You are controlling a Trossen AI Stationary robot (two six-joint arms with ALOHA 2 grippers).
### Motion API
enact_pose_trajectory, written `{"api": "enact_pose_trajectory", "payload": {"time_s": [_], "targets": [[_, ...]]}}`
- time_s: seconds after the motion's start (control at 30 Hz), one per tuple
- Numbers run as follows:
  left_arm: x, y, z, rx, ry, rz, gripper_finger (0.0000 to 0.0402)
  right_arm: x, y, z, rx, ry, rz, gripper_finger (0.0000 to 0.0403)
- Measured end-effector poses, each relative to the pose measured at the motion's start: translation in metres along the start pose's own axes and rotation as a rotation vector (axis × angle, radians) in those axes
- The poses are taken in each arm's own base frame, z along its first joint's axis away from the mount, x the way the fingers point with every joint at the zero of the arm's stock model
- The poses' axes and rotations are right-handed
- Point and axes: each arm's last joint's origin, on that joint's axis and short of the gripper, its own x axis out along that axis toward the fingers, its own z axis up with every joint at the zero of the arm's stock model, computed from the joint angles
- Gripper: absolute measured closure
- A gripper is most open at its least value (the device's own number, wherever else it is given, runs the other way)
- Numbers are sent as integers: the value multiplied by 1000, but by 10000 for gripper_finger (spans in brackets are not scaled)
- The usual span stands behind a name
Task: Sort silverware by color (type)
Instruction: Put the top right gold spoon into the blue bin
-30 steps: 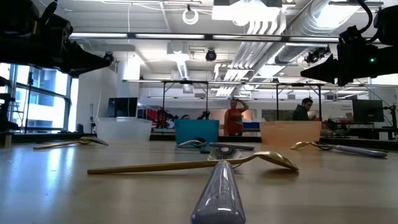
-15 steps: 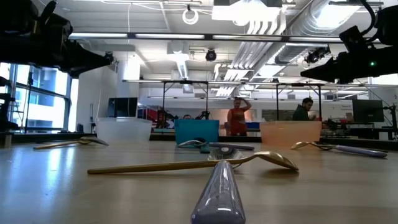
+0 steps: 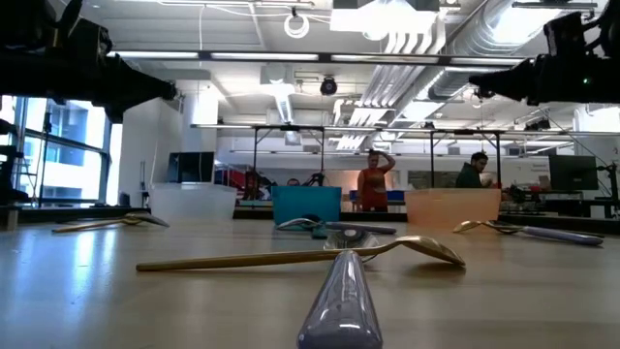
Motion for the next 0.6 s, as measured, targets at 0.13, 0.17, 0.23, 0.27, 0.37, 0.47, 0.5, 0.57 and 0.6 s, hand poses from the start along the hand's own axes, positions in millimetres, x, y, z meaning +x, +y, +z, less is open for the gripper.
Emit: {"api": "enact_pose_trajectory", "payload": {"time_s": [0.13, 0.17, 0.23, 0.27, 0.37, 0.47, 0.5, 0.57, 0.6], "targets": [[0, 0, -3, 1, 27, 3, 398, 1, 1, 6, 20, -73, 46, 402], [1, 0, -3, 1, 35, 3, 398, 1, 1, 8, 38, -94, 58, 402], [1, 0, -4, 2, 44, 4, 398, 3, 1, 12, 68, -134, 68, 402], [1, 1, -4, 1, 49, 5, 398, 4, 2, 13, 76, -144, 73, 402], [2, 1, -6, -36, 69, 9, 398, 8, 3, 12, 54, -108, 78, 402], [4, 1, -9, -50, 100, 15, 398, 13, 4, 13, 62, -101, 82, 402], [5, 1, -10, -42, 109, 16, 398, 15, 4, 13, 85, -92, 70, 402], [6, 1, -11, -30, 122, 21, 399, 18, 4, 11, 110, -73, 63, 402], [6, 1, -11, -29, 125, 23, 399, 19, 4, 10, 114, -62, 67, 402]]}}
